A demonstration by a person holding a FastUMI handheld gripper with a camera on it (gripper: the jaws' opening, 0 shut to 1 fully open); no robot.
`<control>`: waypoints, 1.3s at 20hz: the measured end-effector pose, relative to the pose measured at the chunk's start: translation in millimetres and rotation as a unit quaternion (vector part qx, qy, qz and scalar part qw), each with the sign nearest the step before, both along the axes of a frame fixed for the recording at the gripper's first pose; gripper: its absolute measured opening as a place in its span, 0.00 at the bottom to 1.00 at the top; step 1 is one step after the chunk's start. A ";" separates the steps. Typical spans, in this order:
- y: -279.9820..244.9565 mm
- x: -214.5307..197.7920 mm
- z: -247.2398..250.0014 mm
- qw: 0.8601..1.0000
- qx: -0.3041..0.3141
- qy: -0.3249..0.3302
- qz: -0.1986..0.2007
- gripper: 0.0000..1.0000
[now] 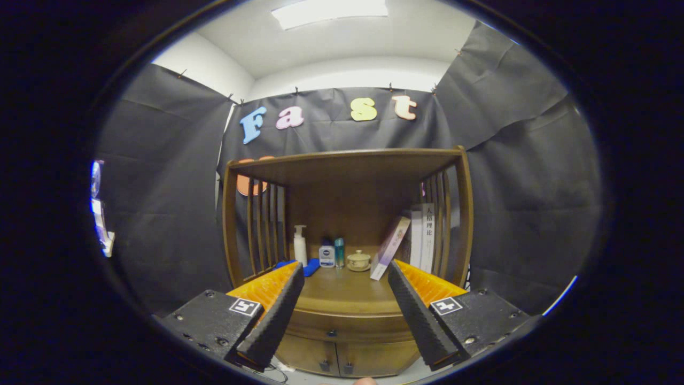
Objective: Pull open the drawer, take out the items inside it, and place them on the countertop above the cabinet.
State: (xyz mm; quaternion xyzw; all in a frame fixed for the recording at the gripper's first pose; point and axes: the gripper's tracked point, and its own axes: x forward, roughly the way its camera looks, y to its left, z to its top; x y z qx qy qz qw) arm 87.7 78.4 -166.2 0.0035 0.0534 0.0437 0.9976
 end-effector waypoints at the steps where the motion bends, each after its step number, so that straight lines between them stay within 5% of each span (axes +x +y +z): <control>1: 5.6 4.4 -12.9 1.000 0.003 0.005 0.002 1.00; 15: 36.7 64.4 -178.7 0.996 -0.012 0.091 0.002 0.95; 26: 27.6 98.9 -262.7 0.988 -0.032 0.150 -0.018 0.66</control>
